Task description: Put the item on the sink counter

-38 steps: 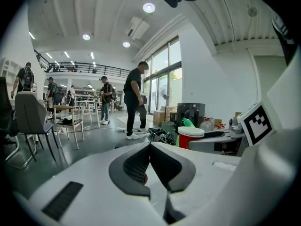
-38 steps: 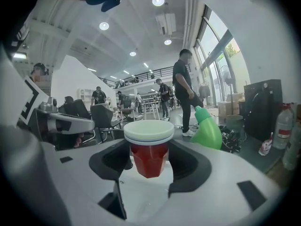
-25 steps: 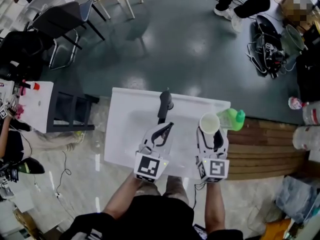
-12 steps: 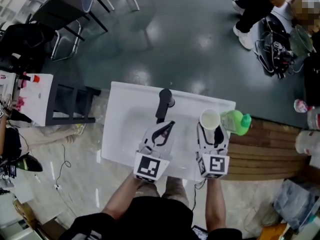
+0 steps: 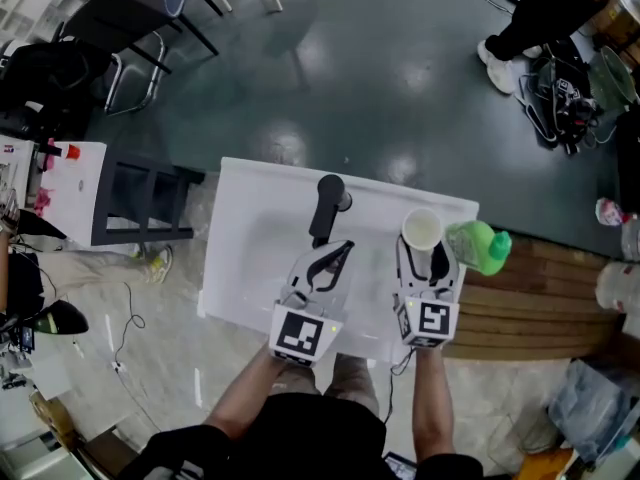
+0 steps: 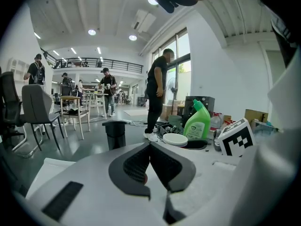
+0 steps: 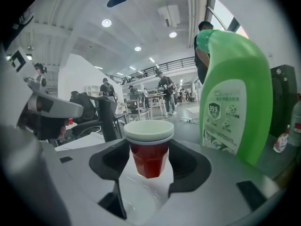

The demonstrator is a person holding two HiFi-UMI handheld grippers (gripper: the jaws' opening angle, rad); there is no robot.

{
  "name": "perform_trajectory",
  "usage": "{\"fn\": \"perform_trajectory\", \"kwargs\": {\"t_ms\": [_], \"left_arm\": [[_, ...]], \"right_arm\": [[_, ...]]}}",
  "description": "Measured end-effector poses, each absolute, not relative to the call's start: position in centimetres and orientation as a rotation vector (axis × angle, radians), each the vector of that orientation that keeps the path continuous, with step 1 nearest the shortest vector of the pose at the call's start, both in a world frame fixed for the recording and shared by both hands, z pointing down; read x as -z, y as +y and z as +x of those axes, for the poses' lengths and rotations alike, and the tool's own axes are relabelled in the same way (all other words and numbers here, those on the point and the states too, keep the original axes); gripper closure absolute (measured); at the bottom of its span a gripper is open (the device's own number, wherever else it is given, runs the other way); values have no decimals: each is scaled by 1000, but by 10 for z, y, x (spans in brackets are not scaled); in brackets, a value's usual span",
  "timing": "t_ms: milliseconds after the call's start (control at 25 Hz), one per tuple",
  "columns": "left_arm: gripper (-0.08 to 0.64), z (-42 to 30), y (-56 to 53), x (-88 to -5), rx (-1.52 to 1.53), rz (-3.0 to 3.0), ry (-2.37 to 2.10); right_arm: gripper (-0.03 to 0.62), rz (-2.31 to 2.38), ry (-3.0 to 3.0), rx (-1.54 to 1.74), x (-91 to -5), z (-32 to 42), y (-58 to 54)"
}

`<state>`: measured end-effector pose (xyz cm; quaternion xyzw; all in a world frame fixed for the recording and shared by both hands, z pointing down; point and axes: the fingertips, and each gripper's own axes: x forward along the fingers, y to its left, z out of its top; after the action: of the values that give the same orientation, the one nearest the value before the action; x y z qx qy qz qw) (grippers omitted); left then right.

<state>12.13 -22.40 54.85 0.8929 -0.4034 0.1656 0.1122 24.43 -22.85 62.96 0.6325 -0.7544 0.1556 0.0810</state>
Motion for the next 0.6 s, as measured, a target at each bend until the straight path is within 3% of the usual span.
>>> {"fn": "perform_trajectory", "kwargs": {"t_ms": [600], "left_arm": [[558, 126, -224, -562, -525, 2623, -1180]], "right_arm": [[331, 1895, -2213, -450, -656, 247, -242]]}}
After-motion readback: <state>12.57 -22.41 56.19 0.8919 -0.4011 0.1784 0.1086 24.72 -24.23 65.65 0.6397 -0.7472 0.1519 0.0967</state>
